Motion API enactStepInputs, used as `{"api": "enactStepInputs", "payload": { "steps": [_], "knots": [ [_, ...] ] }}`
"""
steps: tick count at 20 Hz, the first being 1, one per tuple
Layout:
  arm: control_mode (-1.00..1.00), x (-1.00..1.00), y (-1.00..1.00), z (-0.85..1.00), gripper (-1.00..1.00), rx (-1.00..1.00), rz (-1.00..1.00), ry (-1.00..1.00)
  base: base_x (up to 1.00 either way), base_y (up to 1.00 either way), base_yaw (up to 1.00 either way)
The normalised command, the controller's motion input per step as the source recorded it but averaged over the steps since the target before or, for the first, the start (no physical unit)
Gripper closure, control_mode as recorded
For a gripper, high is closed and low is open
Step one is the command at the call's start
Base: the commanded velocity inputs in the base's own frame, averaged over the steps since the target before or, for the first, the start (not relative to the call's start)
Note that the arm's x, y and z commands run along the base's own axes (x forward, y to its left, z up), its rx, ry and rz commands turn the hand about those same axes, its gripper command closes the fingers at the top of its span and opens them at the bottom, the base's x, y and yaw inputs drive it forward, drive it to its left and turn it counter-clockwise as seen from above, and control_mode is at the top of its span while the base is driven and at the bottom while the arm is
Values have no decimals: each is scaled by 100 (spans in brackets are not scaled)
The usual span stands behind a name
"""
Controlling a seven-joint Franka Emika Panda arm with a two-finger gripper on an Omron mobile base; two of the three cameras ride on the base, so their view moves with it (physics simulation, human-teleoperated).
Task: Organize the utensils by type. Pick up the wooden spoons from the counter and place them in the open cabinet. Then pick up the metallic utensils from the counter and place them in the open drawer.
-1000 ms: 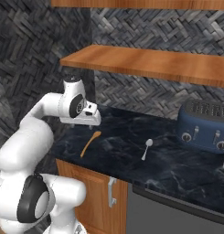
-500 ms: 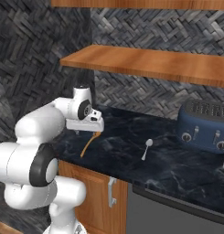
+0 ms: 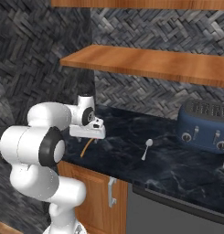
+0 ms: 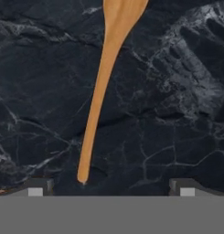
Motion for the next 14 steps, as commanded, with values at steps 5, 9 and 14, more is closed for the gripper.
{"api": "enactStepInputs", "payload": {
  "steps": [5,9,14],
  "knots": [
    [-100,18,10,-40,-100,0,0,0,0,0,0],
    [-100,27,11,-42,-100,0,0,0,0,0,0],
    [-100,29,1,-34,-100,0,0,0,0,0,0]
  ]
}}
